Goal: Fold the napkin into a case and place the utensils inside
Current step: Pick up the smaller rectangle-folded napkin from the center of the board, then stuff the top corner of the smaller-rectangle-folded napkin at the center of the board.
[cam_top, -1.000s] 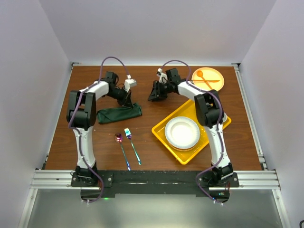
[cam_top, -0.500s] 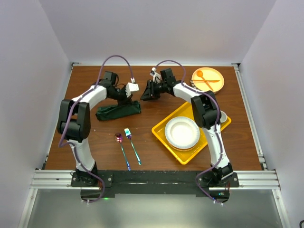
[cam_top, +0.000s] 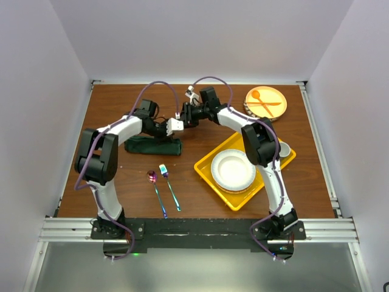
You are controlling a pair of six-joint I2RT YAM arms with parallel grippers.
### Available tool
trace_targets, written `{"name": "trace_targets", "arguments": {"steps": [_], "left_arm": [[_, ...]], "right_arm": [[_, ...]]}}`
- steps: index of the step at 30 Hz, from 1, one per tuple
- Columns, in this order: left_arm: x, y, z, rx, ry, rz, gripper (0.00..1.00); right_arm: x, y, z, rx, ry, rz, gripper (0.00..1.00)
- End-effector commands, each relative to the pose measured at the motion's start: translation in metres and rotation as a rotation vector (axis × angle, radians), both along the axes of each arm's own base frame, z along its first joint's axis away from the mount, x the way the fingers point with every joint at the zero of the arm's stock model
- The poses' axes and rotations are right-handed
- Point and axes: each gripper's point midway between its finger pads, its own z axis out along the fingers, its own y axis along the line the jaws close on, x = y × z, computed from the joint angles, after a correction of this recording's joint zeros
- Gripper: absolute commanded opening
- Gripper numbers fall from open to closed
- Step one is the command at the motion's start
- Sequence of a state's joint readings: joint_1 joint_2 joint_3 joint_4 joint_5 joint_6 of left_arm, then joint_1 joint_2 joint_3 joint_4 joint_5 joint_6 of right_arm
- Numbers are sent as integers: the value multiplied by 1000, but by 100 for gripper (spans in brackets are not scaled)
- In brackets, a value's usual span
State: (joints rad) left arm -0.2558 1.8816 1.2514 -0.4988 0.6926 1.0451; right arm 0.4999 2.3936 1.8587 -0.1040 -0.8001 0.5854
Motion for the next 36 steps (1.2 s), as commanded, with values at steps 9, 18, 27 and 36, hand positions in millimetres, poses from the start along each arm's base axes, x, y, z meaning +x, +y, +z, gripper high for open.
{"name": "trace_targets", "arguments": {"steps": [9, 18, 27, 36], "left_arm": [[-8, 3, 37, -22, -217, -34, 0], [-1, 4, 35, -26, -242, 8, 0], [18, -9, 24, -35, -141, -93, 0], [33, -9, 2, -56, -27, -94, 0]], "right_arm": [[-22, 13, 1, 1, 45, 62, 32], [-27, 13, 0, 0, 50, 86, 32], [-26, -4, -7, -39, 54, 84, 33], [9, -46, -10, -67, 34, -5, 40]]}}
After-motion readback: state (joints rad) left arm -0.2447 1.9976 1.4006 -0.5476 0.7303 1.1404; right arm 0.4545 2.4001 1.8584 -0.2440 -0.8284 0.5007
